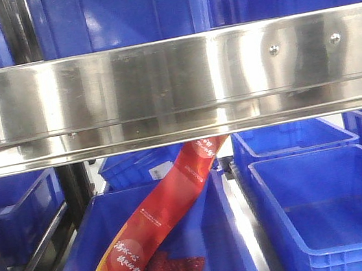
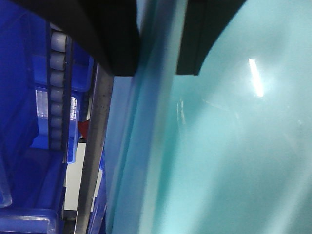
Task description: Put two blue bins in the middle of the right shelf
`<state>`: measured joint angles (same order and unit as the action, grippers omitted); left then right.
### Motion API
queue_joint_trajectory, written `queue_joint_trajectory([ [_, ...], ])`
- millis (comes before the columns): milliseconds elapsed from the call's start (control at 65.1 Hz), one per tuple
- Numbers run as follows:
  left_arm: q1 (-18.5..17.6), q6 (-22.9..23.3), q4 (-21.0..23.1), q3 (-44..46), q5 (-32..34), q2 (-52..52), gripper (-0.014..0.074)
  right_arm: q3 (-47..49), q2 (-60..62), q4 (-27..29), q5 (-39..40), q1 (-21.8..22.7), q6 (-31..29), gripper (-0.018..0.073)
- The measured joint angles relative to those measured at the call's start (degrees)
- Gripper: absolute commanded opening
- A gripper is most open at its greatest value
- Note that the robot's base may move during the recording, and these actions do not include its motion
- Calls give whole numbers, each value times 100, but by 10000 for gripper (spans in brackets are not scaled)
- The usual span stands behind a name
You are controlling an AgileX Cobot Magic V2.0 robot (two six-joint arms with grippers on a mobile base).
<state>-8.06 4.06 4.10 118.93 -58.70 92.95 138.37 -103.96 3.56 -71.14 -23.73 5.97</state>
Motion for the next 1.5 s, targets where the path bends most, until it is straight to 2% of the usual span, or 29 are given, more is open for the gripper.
queue_joint_trajectory([
  [491,0,0,-11,0,-116,0,-111,0,-12,14,-39,0,0,-154],
  [921,9,0,-811,0,-479,589,-111,0,-1000,430,-285,0,103,-154],
  [1229,22,-3,-978,0,-268,1030,-99,10,-1468,454,-150,0,83,-148],
  [1290,22,-3,-990,0,-268,1087,-57,10,-1520,454,-150,0,72,-76],
  [1336,22,-3,-998,0,-268,1115,20,10,-1544,454,-150,0,72,17],
  [1428,22,-35,-997,0,-268,1124,206,19,-1554,400,-109,0,120,364],
  [1505,22,-47,-951,5,-268,1114,388,33,-1554,383,-16,0,161,577],
])
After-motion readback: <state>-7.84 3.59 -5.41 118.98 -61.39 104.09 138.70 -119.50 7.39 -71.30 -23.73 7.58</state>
